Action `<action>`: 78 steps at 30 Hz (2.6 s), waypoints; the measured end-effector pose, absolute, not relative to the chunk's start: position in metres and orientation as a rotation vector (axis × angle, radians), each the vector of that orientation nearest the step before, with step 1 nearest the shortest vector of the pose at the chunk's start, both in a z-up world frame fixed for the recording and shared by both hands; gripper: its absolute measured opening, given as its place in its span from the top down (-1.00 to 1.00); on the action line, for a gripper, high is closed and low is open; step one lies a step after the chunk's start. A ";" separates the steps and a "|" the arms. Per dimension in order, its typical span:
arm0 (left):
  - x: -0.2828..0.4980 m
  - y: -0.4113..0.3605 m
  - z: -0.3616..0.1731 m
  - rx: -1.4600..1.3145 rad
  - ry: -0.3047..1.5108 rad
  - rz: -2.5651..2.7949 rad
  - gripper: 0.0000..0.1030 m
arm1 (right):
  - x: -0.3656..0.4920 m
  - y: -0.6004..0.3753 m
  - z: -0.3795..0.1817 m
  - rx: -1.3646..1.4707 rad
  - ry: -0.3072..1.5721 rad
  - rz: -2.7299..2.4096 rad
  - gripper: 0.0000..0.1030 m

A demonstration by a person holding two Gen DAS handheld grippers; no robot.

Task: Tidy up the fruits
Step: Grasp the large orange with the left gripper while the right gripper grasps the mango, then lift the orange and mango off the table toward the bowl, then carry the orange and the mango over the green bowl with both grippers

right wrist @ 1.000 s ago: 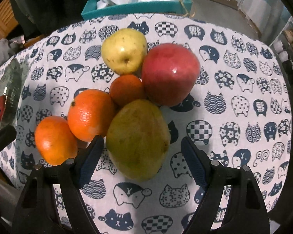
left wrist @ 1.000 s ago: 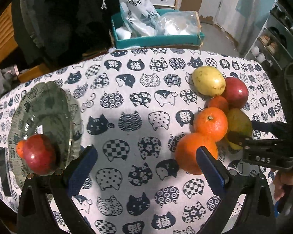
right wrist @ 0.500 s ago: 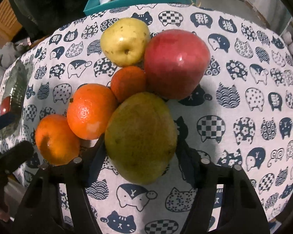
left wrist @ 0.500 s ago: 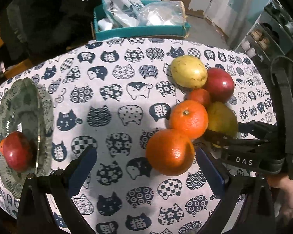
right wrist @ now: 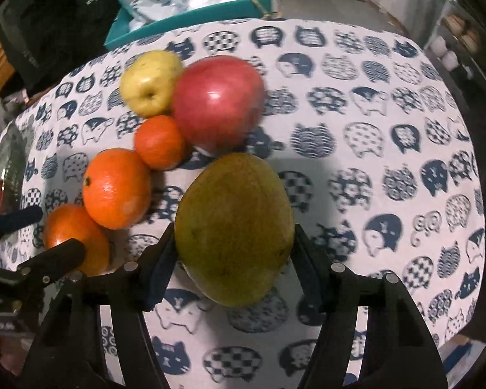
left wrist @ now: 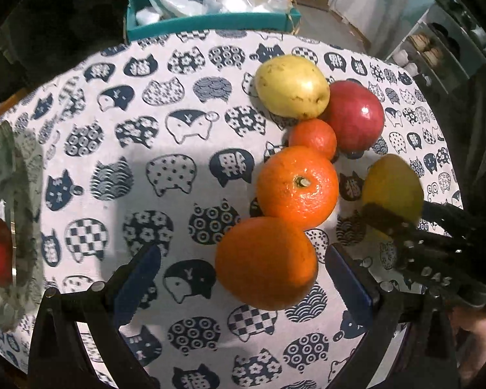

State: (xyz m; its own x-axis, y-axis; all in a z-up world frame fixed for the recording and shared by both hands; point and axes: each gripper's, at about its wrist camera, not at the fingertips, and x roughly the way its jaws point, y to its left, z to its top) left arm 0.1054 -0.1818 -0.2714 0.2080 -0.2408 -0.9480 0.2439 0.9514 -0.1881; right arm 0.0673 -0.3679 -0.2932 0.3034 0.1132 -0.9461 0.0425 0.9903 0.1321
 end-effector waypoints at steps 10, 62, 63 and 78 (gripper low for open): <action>0.102 -0.201 -0.291 0.030 1.374 -0.386 -0.53 | 0.061 -0.382 -0.287 0.177 1.248 0.008 -0.30; 0.055 -0.075 -0.122 -0.010 0.912 -0.223 -0.29 | 0.042 -0.269 -0.134 0.013 0.885 0.200 -0.30; 0.054 -0.071 -0.119 -0.013 0.905 -0.219 -0.29 | 0.041 -0.266 -0.131 0.011 0.877 0.205 -0.30; 0.040 -0.029 -0.093 -0.019 0.812 -0.153 -0.29 | 0.039 -0.226 -0.108 -0.024 0.820 0.268 -0.29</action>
State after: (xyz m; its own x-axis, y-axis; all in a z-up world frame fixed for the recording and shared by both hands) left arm 0.0397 -0.0288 -0.0931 0.6775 -0.1434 -0.7214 0.1288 0.9888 -0.0756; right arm 0.0389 -0.2261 -0.1079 0.6503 0.2269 -0.7250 -0.2454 0.9659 0.0821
